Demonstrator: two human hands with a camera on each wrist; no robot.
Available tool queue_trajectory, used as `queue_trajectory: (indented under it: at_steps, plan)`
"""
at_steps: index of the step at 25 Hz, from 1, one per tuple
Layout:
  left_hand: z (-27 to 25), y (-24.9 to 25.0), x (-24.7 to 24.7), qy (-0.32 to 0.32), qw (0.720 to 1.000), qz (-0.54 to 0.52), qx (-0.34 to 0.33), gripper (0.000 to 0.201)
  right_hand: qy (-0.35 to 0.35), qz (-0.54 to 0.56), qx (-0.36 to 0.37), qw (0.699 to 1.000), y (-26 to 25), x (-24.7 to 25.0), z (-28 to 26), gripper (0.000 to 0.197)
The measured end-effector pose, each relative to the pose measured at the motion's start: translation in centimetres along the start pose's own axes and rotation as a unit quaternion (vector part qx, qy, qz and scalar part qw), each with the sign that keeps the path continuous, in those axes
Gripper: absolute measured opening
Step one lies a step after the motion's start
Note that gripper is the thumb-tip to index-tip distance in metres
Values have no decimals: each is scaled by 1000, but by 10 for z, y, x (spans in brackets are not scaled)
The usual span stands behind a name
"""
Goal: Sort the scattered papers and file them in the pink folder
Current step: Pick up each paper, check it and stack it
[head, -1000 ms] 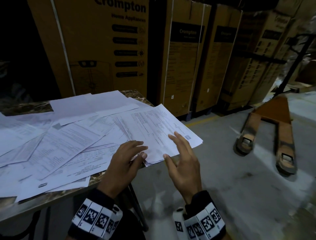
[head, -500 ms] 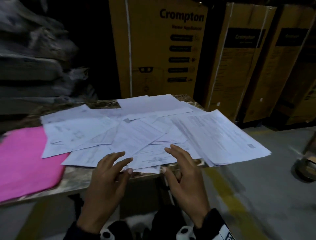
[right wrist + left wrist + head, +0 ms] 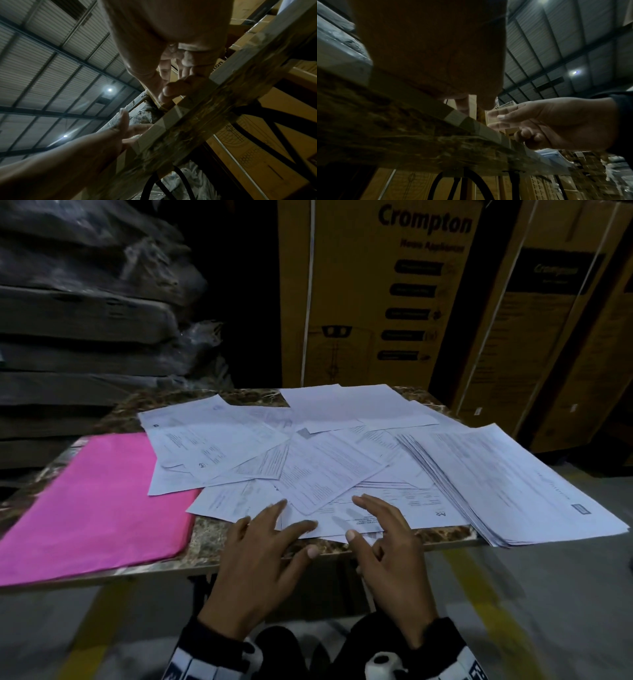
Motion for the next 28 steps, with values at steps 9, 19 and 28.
queue_trajectory:
  at_steps: [9,19,28]
  plan:
    - [30,7,-5,-33,996,-79,18,85,5,28,-45,999,6,1,-2,40]
    - [18,12,-1,55,992,-53,-104,60,22,63,-74,995,16,4,-1,36]
    - [-28,25,12,174,961,-52,-207,31,97,78,-99,987,16,24,-35,32]
Point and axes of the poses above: each hand's wrist, its own z-axis towards the middle knuckle, its own x-axis out of the back of the hand, y = z × x, the point moved 9 cm from there along z, towards the middle knuckle, and after that the axes turned 12 degrees about -z, right-handed, at the moved point
